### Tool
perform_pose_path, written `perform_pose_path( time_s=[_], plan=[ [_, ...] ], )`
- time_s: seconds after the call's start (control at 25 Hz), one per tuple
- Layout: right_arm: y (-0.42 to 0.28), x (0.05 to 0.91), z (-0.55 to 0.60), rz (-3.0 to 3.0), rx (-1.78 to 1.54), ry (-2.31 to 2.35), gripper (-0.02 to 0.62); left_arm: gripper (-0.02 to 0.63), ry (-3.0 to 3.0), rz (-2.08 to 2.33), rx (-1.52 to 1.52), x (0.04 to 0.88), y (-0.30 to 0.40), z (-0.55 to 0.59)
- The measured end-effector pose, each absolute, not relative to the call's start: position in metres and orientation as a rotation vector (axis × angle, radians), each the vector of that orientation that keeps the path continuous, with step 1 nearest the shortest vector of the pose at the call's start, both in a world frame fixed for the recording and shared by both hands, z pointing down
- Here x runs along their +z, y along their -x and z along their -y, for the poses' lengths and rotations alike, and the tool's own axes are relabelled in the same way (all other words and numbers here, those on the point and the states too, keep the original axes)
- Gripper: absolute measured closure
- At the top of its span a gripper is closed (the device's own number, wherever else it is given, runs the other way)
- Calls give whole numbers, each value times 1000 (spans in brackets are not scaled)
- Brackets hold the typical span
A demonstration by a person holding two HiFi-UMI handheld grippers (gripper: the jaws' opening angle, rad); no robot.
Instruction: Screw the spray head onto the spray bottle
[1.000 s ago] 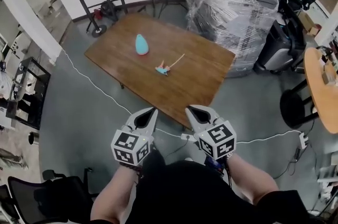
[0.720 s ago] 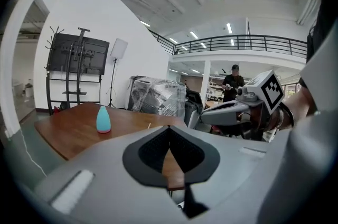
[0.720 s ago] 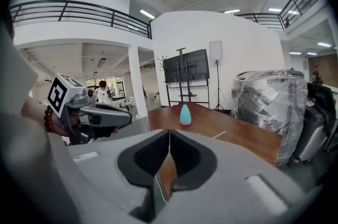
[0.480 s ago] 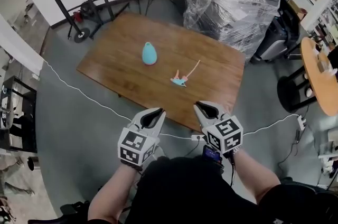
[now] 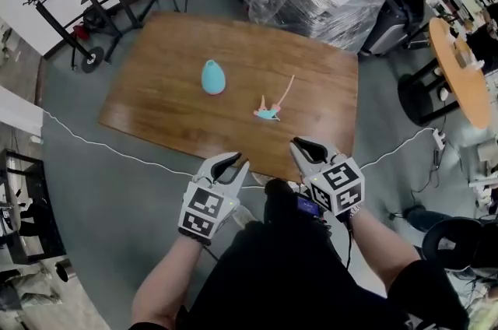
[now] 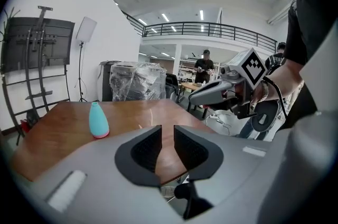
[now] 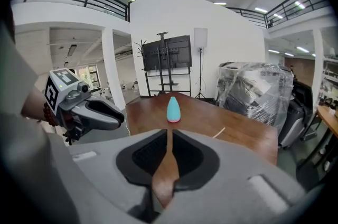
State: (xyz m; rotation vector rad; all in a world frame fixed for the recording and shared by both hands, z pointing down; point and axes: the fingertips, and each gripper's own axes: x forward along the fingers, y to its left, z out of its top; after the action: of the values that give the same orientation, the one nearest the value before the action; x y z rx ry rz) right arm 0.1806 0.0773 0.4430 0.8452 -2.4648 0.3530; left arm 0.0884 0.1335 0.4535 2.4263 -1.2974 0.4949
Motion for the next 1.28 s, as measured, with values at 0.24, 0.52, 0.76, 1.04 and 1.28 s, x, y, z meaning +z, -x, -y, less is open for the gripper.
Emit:
perform_pose_path(
  time_s=[0.24,0.52,0.76,1.04,1.28],
  plan=[
    [-171,457,-62,2439,368,-845,575,517,-2464,1241,619,476,-81,-102],
    [-166,477,-33,2421,361,-806,575,503,-2549,1102,915,514,-85,-57],
    [-168,495,-14,2420,412,-765,575,485,-2566,958,1204,557,-89,-25],
    [-178,509,0,2403,468,-769,575,480,-2587,746,1470,601,-87,-8],
    [-181,521,5,2363,532,-851,575,476,-2662,518,1605,632,-89,2]
  ],
)
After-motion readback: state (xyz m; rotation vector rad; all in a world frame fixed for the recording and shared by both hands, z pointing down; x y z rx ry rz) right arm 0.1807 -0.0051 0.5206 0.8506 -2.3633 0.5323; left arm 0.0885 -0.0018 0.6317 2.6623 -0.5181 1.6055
